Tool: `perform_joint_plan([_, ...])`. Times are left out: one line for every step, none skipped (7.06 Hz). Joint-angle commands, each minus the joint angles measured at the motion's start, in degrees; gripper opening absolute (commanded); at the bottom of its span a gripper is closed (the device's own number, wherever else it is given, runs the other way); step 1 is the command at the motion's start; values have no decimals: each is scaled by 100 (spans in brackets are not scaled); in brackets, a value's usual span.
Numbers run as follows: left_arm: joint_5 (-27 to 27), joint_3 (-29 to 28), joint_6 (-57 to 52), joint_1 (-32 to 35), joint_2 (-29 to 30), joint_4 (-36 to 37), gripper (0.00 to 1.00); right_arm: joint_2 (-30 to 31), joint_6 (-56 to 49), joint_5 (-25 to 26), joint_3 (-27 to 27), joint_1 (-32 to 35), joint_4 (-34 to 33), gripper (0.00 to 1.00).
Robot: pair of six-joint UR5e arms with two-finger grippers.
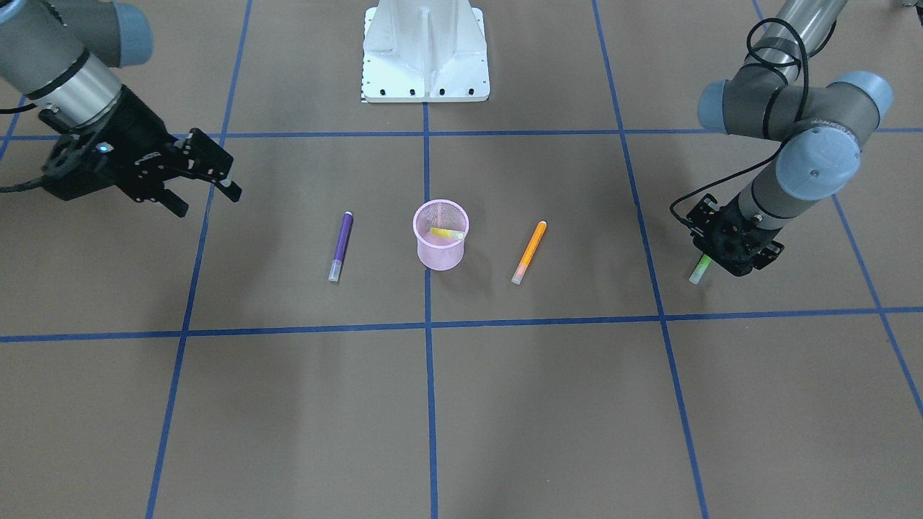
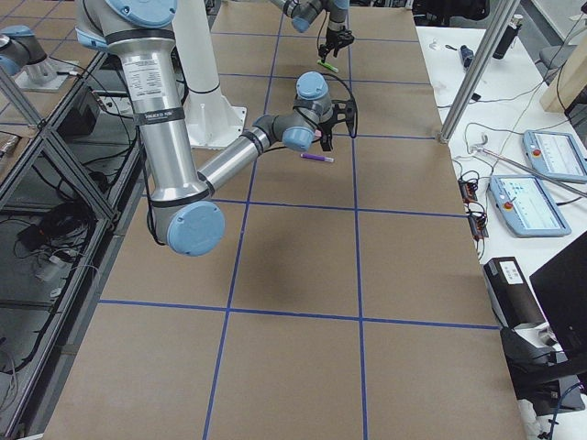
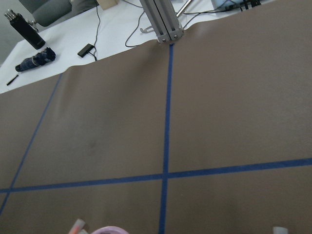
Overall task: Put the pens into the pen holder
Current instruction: 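Withdraw the right gripper while the left gripper moves to the green marker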
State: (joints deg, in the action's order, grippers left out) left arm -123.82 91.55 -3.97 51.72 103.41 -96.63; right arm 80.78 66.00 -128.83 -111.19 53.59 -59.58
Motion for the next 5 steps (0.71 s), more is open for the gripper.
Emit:
perform_joint_plan([-11,-277,-42,-13,170,-14,79,193,-368,-380,62,274,-1,98])
perform_joint_plan([-11,-304,-42,-13,232,-5,69,175,-369,-336,88,257,-1,98])
perform_joint_plan([-11,-443,-42,-13,293,-14,67,175,-369,-336,89,257,-1,98])
perform_joint_plan([-11,-497,-42,-13,311,-14,67,166,-369,-336,106,257,-1,98])
perform_joint_plan([-11,-524,-42,-13,311,-22,66,158,-360,-336,115,257,-1,98])
